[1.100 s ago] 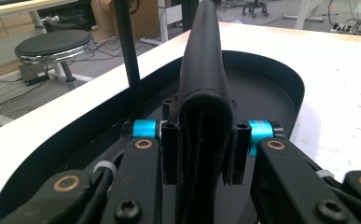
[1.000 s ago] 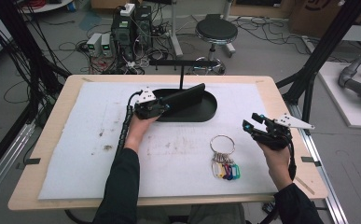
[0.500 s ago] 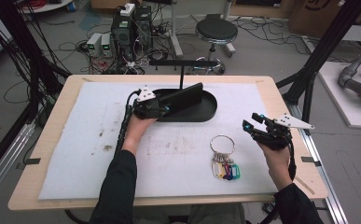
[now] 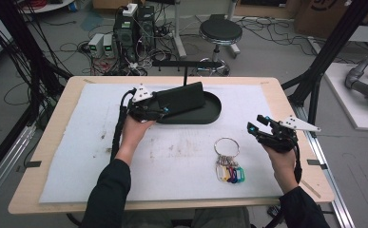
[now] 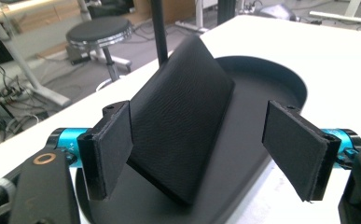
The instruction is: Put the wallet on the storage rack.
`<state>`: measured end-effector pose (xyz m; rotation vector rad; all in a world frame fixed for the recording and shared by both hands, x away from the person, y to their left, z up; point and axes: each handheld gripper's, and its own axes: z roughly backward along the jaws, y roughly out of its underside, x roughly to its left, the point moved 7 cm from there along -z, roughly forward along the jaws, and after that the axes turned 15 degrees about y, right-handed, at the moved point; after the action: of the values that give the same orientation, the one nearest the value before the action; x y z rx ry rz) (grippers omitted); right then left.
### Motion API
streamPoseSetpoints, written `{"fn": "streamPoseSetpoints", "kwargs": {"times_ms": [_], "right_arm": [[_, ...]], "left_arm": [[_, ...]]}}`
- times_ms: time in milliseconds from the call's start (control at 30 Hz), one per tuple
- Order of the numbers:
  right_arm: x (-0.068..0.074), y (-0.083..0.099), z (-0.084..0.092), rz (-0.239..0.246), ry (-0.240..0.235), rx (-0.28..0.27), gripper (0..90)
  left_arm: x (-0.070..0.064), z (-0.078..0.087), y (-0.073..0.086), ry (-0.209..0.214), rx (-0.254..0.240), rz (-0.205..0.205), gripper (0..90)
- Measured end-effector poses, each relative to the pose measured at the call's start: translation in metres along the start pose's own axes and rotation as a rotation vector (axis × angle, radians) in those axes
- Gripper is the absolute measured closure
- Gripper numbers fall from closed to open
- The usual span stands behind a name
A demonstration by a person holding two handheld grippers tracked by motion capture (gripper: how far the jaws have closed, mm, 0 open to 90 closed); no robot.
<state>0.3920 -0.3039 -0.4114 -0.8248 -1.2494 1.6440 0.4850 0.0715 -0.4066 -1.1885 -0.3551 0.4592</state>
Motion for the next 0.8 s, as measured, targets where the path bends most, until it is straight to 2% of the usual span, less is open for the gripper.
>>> {"fn": "streamPoseSetpoints", "kwargs": {"times_ms": [67, 167, 333, 467, 567, 667, 733, 800], "right_arm": [[0.0, 0.0, 0.0, 0.003, 0.0, -0.002, 41.1], [0.0, 0.0, 0.001, -0.001, -0.001, -0.001, 40.4], [0.001, 0.002, 0.0, 0.006, -0.004, 0.014, 38.6], [0.001, 0.003, 0.002, 0.01, -0.008, 0.02, 36.9], [-0.001, 0.003, 0.003, 0.01, -0.009, 0.02, 35.1], [-0.001, 0.003, 0.005, 0.012, -0.008, 0.019, 33.6], [0.0, 0.004, 0.007, 0.018, -0.008, 0.02, 32.5], [0.001, 0.004, 0.009, 0.032, -0.016, 0.023, 32.6]], "left_arm": [[-0.007, 0.008, -0.003, 0.004, -0.011, -0.007, 24.6], [-0.018, 0.021, -0.004, 0.012, 0.0, -0.008, 30.1], [-0.034, 0.042, 0.002, 0.014, 0.003, 0.002, 29.6], [-0.047, 0.06, 0.014, 0.062, -0.036, 0.078, 29.5], [-0.055, 0.075, 0.026, 0.069, -0.065, 0.11, 29.0], [-0.061, 0.088, 0.04, 0.052, -0.074, 0.111, 28.7], [-0.067, 0.095, 0.05, 0.069, -0.091, 0.12, 31.6], [-0.072, 0.1, 0.057, 0.069, -0.1, 0.102, 34.4]]}}
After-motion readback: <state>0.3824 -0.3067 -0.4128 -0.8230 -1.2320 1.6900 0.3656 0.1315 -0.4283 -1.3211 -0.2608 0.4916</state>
